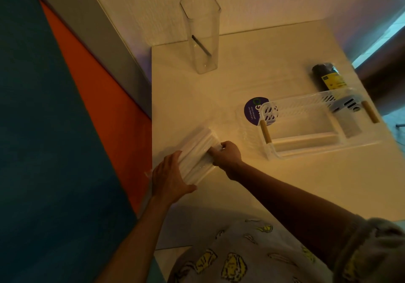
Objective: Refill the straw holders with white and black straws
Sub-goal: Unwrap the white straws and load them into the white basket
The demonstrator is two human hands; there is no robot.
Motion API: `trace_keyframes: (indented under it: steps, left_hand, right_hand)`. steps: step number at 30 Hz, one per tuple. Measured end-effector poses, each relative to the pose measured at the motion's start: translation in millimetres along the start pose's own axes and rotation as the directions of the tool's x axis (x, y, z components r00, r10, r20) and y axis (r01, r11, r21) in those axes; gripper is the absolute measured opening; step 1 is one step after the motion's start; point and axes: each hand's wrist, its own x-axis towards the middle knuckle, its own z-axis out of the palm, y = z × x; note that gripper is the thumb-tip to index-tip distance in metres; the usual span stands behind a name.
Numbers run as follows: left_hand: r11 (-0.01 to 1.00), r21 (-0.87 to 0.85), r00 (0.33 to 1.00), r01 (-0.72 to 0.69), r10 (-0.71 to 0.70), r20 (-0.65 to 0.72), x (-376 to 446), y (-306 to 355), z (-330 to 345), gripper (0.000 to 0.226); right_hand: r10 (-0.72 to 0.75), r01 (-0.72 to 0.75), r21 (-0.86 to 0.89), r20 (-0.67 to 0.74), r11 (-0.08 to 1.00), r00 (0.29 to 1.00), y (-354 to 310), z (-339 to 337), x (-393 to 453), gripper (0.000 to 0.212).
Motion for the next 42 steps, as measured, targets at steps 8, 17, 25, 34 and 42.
trace_keyframes:
  steps: [8,17,25,34,42]
  left_hand:
    - [0.999,-0.024,0.999,0.039,-0.039,0.002,-7,0,-3,0.122]
    - [0.994,-0.096,0.999,0.051,-0.053,-0.011,-8,-1,-2,0.114]
    - [0.994,-0.098,0.999,0.041,-0.043,-0.018,-8,-5,0,0.111]
    - [0.994,-0.092,0.998,0.057,-0.060,-0.030,-13,-5,3,0.114]
    - [0.996,-0.086,0.999,0.024,-0.027,-0.029,-13,-2,4,0.108]
  right_hand:
    - [-0.024,0.025,0.012,-0.052,1.000,0.998,-9,-12,8,0.041]
    - [0.109,-0.090,0.320,-0.043,0.943,0.993,-22,-11,10,0.056]
    - [0.092,-0.047,0.471,-0.072,0.881,0.993,-17,1,3,0.053]
    - [-0.003,0.118,0.444,-0.251,0.888,0.968,-36,-20,2,0.024]
    - [0.089,-0.011,0.551,-0.115,0.834,0.989,-22,-7,-20,0.052]
